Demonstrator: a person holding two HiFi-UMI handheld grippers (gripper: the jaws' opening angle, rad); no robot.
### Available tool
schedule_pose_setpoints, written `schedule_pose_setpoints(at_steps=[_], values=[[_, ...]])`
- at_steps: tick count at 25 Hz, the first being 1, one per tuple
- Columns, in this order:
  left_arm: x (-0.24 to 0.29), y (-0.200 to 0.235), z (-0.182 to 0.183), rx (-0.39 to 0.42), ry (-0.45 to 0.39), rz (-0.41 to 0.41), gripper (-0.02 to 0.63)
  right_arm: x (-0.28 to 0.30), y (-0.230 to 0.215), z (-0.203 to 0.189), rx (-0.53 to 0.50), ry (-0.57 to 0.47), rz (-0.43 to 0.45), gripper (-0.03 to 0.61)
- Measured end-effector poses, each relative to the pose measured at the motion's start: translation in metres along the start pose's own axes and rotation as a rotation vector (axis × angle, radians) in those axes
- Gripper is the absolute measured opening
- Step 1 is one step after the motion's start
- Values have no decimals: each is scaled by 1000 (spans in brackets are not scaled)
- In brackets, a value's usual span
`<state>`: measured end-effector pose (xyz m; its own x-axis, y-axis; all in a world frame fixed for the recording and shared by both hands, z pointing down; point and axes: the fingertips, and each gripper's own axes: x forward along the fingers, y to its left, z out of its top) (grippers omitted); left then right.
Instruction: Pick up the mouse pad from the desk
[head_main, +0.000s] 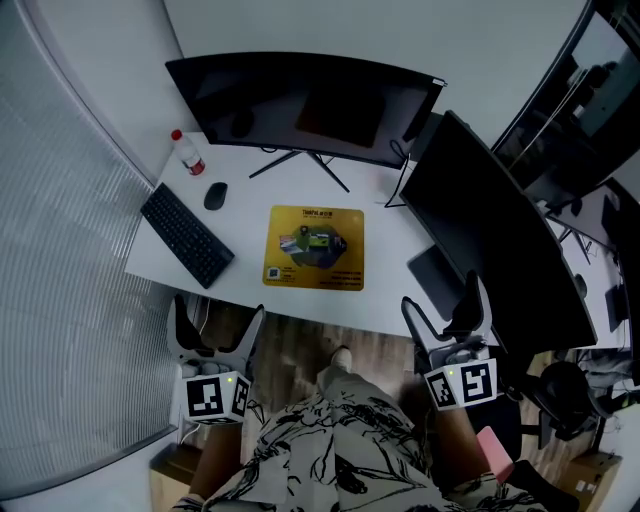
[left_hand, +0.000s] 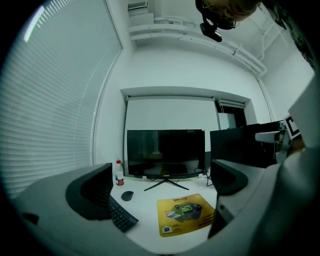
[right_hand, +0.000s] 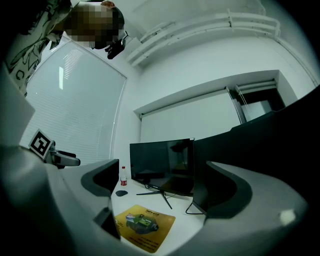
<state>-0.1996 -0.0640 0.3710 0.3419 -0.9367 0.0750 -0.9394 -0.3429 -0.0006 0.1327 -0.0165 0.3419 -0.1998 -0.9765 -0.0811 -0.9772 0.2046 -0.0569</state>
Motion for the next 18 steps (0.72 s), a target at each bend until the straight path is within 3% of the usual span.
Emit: schedule_pose_setpoints(at_steps=[18], values=[[81,-18,7,-5,8,52,601,86,-48,-12,-5,23,97,531]])
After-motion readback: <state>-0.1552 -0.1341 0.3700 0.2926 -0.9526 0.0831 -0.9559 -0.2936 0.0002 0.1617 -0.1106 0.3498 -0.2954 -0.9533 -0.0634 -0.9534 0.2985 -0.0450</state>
